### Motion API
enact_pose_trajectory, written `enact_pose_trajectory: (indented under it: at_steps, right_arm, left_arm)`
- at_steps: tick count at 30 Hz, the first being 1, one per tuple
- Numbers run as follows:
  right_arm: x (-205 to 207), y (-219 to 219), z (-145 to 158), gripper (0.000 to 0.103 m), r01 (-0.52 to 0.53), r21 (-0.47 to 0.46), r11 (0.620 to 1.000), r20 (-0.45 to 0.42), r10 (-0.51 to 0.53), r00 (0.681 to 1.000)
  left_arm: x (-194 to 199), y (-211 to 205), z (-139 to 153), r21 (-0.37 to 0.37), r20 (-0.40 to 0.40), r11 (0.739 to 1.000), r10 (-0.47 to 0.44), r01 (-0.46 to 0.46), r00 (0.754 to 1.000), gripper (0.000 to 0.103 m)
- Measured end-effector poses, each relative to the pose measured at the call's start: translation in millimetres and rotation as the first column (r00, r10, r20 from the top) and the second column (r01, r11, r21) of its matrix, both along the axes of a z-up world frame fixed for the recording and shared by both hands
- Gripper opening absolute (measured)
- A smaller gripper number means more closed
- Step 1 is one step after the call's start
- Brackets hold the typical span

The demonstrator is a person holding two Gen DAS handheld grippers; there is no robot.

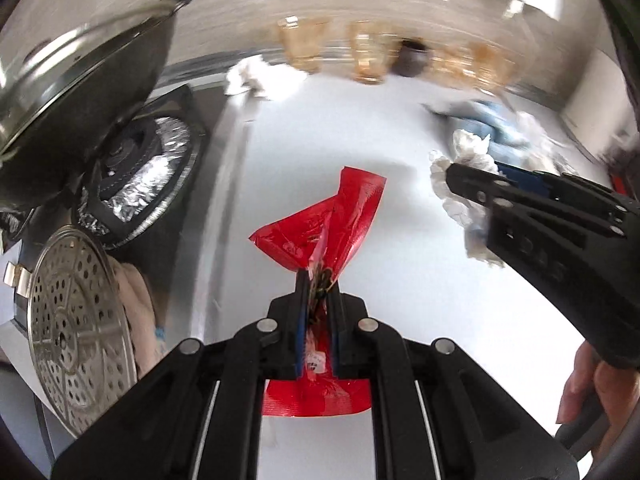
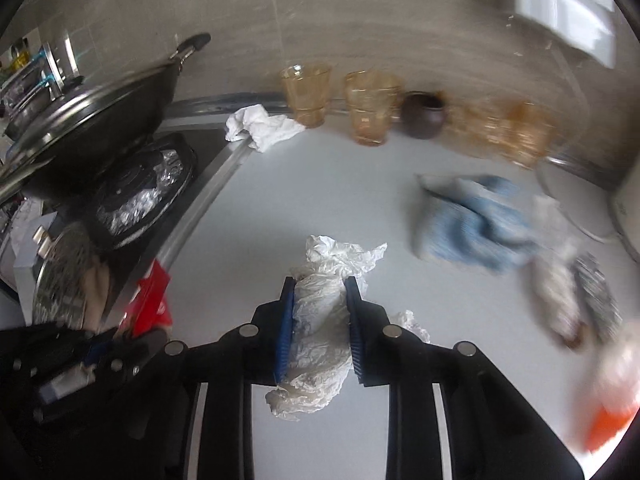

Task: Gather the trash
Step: 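Grasp the crumpled white tissue with the right gripper, then drop the tissue and the red wrapper into the green basket with both grippers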

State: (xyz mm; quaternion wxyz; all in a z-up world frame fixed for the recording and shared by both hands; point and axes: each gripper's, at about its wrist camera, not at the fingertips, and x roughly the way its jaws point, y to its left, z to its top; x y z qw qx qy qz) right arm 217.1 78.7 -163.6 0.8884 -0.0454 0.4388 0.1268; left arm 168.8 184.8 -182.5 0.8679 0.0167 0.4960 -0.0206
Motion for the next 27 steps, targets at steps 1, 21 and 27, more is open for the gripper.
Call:
enact_pose_trajectory:
  at_steps: [1,21,27]
  right_arm:
    - [-12,-7,4,0.025,0.006,-0.009,1.000,0.000,-0.006,1.000]
    - [-270,-119,19,0.026,0.046,-0.042,0.998,-0.042,-0.047,0.998]
    - [-308,-123,11,0.026,-0.014,-0.028,1.000,-0.060,0.013,0.998]
  left_arm:
    - [-13,-9,4,-0.012,0.001,0.999,-0.035,0.035,0.999,0.008]
    - [-223,-147,33,-0.041,0.002,0.937,-0.346,0.346,0.938,0.009]
    - [-255,-148,30,-0.034,-0.015,0.955,-0.297,0.296,0.955,0.009]
